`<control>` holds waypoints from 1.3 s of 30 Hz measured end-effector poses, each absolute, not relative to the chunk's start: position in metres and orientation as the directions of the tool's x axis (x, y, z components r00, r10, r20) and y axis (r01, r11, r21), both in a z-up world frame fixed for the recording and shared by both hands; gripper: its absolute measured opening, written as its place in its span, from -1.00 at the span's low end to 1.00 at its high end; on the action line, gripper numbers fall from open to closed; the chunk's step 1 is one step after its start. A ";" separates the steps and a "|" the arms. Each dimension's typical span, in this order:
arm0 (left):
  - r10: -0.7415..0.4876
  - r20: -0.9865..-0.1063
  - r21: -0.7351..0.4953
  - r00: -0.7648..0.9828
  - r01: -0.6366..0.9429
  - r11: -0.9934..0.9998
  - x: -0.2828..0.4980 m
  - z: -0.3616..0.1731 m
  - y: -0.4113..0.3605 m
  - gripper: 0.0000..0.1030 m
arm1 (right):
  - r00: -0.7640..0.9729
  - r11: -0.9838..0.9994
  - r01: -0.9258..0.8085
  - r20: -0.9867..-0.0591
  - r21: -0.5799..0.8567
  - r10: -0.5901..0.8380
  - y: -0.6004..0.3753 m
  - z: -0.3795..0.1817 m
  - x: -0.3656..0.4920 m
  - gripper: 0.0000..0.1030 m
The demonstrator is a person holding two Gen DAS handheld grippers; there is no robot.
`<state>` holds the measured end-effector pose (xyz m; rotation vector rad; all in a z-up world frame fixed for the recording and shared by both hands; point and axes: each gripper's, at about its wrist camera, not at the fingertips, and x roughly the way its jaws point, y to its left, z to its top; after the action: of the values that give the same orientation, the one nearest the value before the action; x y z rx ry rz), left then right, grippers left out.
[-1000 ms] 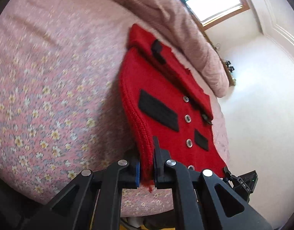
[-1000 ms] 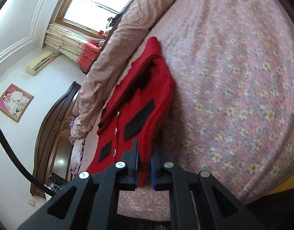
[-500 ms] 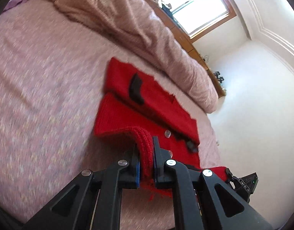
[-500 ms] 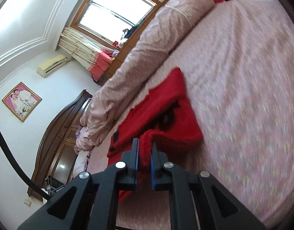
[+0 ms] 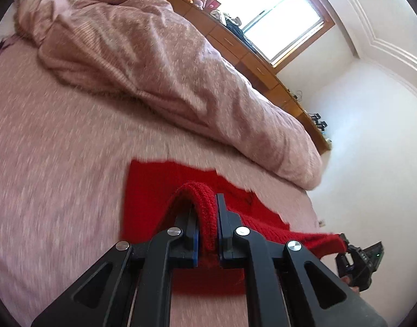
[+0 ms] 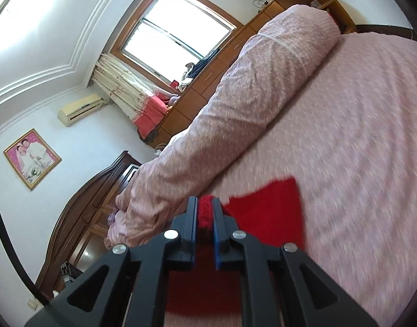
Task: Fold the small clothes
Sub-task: 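Lift the hem with both tools and fold it toward the collar, then open both tools to lay the hem down on the folded cardigan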
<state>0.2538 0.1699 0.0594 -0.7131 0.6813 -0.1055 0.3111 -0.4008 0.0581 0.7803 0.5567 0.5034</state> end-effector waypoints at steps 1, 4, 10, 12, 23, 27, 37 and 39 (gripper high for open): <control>-0.305 -0.545 -0.624 0.781 -0.135 0.770 0.266 0.059 0.171 -0.95 | 0.753 0.620 -0.213 -0.277 0.755 0.596 -0.400 0.061 0.325 -0.82; -0.292 -0.581 -0.600 0.760 -0.157 0.784 0.315 0.047 0.172 -0.95 | 0.778 0.639 -0.205 -0.272 0.742 0.566 -0.399 0.061 0.368 -0.95; -0.262 -0.646 -0.561 0.717 -0.214 0.799 0.379 -0.012 0.163 -0.95 | 0.754 0.642 -0.078 -0.376 0.763 0.539 -0.398 0.007 0.436 -0.98; -0.261 -0.662 -0.561 0.703 -0.232 0.795 0.388 -0.029 0.163 -0.94 | 0.703 0.650 -0.043 -0.440 0.758 0.559 -0.394 -0.016 0.444 -0.94; -0.424 -0.653 -0.685 0.627 -0.251 0.684 0.385 -0.052 0.193 -0.54 | 0.650 0.818 -0.154 -0.566 0.554 0.506 -0.368 -0.006 0.457 0.52; -0.429 -0.631 -0.697 0.646 -0.229 0.679 0.376 -0.041 0.202 -0.25 | 0.632 0.854 -0.205 -0.602 0.478 0.488 -0.348 -0.005 0.456 0.52; -0.387 -0.627 -0.671 0.676 -0.217 0.709 0.365 -0.026 0.211 0.08 | 0.582 0.880 -0.169 -0.676 0.443 0.452 -0.344 -0.019 0.453 0.50; -0.419 -0.626 -0.682 0.657 -0.203 0.702 0.368 -0.032 0.205 0.08 | 0.580 0.883 -0.177 -0.679 0.434 0.450 -0.343 -0.018 0.452 0.45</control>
<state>0.3676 0.2052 -0.0317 -0.8077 0.8680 -0.1384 0.4515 -0.3426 -0.0180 0.3382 0.8813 0.3748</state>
